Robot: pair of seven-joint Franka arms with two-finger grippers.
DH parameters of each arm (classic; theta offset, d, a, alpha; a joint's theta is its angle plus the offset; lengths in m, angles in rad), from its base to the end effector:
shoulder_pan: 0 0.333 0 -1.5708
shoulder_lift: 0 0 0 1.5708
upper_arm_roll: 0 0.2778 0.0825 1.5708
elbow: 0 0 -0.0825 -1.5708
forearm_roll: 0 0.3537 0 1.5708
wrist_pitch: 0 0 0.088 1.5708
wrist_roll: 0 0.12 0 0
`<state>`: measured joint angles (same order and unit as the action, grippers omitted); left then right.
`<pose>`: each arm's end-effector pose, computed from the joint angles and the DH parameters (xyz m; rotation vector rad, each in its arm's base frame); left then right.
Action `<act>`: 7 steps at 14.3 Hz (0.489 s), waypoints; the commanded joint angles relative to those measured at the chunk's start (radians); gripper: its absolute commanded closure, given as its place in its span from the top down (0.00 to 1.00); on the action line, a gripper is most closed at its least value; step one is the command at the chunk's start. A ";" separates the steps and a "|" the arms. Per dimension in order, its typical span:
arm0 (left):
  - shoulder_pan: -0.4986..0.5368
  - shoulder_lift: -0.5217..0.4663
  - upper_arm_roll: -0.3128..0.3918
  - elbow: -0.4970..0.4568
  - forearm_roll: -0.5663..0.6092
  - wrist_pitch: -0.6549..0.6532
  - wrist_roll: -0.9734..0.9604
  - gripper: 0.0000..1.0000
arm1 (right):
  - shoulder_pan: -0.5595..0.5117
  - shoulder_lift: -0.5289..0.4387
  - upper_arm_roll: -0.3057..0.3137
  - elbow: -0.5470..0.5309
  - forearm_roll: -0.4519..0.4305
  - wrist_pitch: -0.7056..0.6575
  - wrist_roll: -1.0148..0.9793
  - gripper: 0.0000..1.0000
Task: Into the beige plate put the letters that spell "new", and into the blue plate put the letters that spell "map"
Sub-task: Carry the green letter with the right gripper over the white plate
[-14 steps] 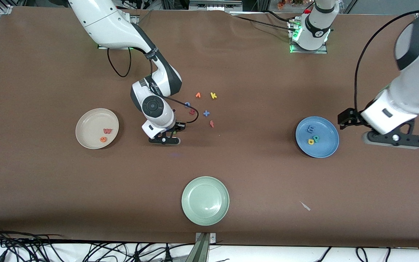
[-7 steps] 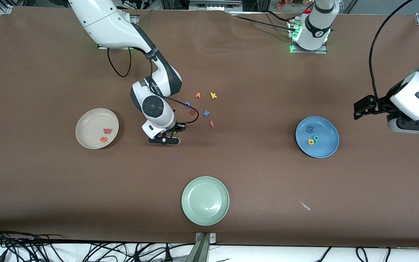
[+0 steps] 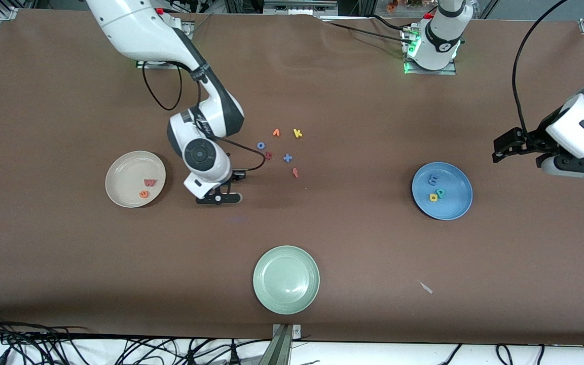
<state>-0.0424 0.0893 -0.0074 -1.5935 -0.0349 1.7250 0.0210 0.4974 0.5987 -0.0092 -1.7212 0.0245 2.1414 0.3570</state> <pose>0.5598 -0.0314 0.5287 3.1034 -0.1026 0.0647 0.5338 0.2853 0.2018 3.0651 0.1799 -0.2594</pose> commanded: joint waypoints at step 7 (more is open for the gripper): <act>0.064 -0.125 -0.064 -0.126 0.016 0.033 0.017 1.00 | -0.005 -0.263 -0.213 -0.363 0.012 0.095 -0.516 0.16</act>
<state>-0.0278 -0.0154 -0.0138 -1.6983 -0.0341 1.7487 0.0226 0.4884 0.4088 -0.1861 -1.9700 0.0246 2.1881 -0.0590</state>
